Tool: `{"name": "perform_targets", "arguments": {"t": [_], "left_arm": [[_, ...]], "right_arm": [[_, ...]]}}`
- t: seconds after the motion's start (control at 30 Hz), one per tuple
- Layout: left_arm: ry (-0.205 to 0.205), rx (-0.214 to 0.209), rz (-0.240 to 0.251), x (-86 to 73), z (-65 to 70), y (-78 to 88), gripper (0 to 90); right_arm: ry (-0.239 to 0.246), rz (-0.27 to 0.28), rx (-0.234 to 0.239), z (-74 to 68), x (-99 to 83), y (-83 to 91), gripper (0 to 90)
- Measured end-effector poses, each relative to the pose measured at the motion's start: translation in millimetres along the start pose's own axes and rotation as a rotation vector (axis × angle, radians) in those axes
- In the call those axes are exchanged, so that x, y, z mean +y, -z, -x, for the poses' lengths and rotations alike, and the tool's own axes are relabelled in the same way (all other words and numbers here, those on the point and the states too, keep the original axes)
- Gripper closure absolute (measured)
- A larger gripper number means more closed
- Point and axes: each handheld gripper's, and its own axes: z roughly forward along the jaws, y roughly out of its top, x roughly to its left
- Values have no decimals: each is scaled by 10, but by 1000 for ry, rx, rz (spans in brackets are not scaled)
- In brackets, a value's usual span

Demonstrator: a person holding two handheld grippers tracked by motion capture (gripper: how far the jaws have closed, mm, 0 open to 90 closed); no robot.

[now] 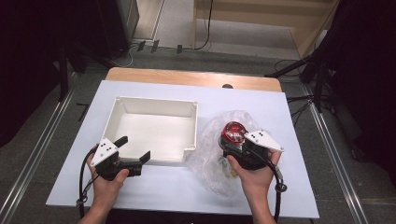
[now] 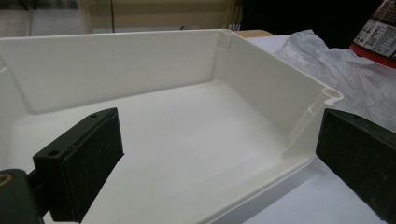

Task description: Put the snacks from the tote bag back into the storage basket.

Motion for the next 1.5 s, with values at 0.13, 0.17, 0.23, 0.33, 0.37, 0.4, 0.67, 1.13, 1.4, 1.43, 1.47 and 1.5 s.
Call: {"name": "perform_targets", "arguments": {"t": [0.13, 0.17, 0.23, 0.33, 0.37, 0.4, 0.67, 1.13, 1.4, 1.43, 1.47, 1.5], "left_arm": [[-9, 18, 1, -18, -49, 51, 9], [-7, 19, 2, -21, -56, 61, 9], [-9, 19, 3, -29, -79, 96, 9], [-16, 27, 6, -43, -111, 148, 9], [-15, 28, 10, -46, -118, 162, 9], [-19, 33, 8, -45, -129, 182, 9], [-16, 50, 14, -72, -205, 305, 9], [-15, 69, 16, -88, -291, 331, 9], [-16, 66, 10, -102, -287, 317, 9], [-16, 66, 9, -104, -286, 315, 9], [-15, 61, 10, -105, -285, 312, 9], [-19, 59, 10, -107, -282, 309, 9]], "right_arm": [[4, -5, 5, -32, 5, -28, 257], [4, -7, 6, -42, 5, -39, 257], [6, -11, 8, -53, 5, -54, 257], [9, -12, 10, -83, 18, -79, 257], [11, -14, 13, -97, 25, -85, 257], [11, -15, 15, -114, 34, -92, 257], [13, -12, 40, -243, 104, -179, 257], [11, -10, 59, -374, 171, -295, 257], [15, -13, 70, -434, 186, -330, 257], [15, -15, 72, -443, 186, -336, 257], [9, -15, 78, -454, 185, -342, 257], [2, -15, 87, -467, 183, -348, 257]]}}
